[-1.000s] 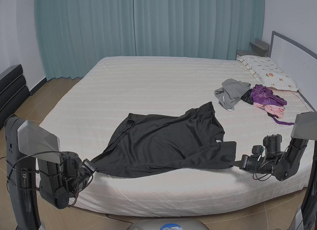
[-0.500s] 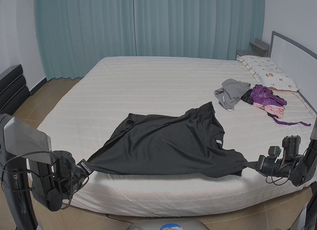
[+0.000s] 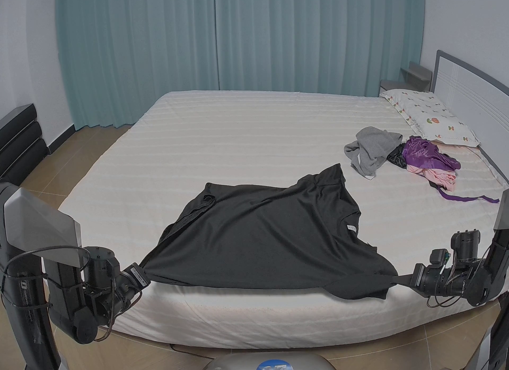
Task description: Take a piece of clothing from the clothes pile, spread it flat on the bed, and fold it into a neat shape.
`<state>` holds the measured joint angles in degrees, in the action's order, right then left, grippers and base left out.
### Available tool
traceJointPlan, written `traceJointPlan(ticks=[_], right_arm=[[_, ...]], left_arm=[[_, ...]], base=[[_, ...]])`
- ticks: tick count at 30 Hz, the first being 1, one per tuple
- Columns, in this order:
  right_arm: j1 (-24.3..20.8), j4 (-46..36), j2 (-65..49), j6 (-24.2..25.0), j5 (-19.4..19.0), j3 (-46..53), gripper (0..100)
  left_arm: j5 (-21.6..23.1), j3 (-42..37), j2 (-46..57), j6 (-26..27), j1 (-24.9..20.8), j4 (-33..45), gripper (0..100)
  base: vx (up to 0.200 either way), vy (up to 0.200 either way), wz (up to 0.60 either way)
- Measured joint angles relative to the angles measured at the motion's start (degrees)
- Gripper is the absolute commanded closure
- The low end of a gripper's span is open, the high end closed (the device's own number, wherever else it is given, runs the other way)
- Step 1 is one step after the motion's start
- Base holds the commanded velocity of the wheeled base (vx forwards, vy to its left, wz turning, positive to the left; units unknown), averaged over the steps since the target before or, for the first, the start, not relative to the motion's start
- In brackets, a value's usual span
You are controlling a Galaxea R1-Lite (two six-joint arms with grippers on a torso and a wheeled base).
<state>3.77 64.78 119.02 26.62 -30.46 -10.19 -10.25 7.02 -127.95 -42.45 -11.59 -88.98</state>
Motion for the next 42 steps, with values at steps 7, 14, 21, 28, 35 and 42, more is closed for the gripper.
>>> traceJointPlan(ticks=[7,14,21,28,35,42], right_arm=[[-0.8,1.3,5.8,-0.5,1.5,-2.9,0],[-2.6,1.5,9.5,-0.5,5.3,-7.6,0],[-5.6,2.0,13.6,-0.5,9.8,-13.0,0],[-7.8,2.1,16.8,-0.7,14.6,-16.3,100],[-6.4,2.3,16.4,-0.7,14.6,-16.1,100],[-2.2,2.3,14.6,-1.1,13.9,-13.5,100]], left_arm=[[0.2,0.1,-1.7,-0.2,-0.4,0.0,100],[0.3,0.2,-2.5,-0.4,-0.7,0.0,100],[0.2,0.2,-2.7,-0.4,-0.8,0.0,100],[0.2,0.1,-2.7,-0.2,-0.7,0.0,100],[0.2,-0.4,-2.5,1.6,-0.6,0.0,100],[0.4,-3.3,-3.5,6.0,-1.1,0.0,100]], base=[[0.0,0.0,0.0],[0.0,0.0,0.0],[0.0,0.0,0.0],[0.0,0.0,0.0],[0.0,0.0,0.0],[0.0,0.0,0.0]])
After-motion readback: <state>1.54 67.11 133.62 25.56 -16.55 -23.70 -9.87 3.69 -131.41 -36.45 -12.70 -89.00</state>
